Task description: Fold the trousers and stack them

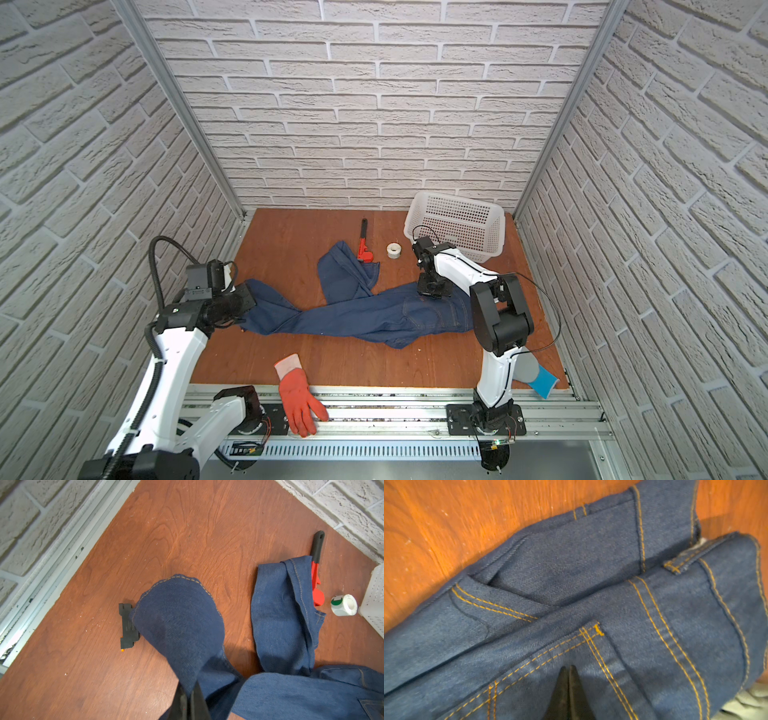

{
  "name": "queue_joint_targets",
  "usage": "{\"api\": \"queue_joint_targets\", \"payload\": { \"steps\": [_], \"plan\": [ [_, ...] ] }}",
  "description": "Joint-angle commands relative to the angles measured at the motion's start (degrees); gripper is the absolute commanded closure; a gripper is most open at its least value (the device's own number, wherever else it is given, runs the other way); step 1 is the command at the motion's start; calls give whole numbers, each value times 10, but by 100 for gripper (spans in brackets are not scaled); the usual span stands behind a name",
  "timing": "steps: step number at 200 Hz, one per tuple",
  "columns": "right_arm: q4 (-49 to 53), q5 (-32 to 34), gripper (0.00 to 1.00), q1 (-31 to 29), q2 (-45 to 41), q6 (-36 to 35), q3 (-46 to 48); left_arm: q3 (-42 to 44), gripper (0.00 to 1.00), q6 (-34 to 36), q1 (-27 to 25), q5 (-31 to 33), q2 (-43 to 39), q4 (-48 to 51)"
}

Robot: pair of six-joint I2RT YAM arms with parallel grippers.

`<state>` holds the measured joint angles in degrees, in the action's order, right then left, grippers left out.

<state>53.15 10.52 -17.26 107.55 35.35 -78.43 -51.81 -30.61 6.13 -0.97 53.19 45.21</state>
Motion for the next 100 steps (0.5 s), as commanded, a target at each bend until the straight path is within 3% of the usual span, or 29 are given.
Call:
{"api": "queue_joint_targets", "payload": {
  "steps": [1, 19, 30, 100],
  "plan": [
    [19, 27, 91, -1, -42, 0, -20, -18, 100, 12, 6, 11, -2, 1],
    [34, 52, 60, 1, -40, -1, -40, -13, 100, 12, 6, 11, -4, 0],
    [43, 72, 49, 6, -31, -1, -53, -9, 100, 10, 6, 10, -4, -2],
    [4, 61, 30, 103, 3, -16, -64, 10, 100, 10, 6, 6, -4, -7]
  ]
}}
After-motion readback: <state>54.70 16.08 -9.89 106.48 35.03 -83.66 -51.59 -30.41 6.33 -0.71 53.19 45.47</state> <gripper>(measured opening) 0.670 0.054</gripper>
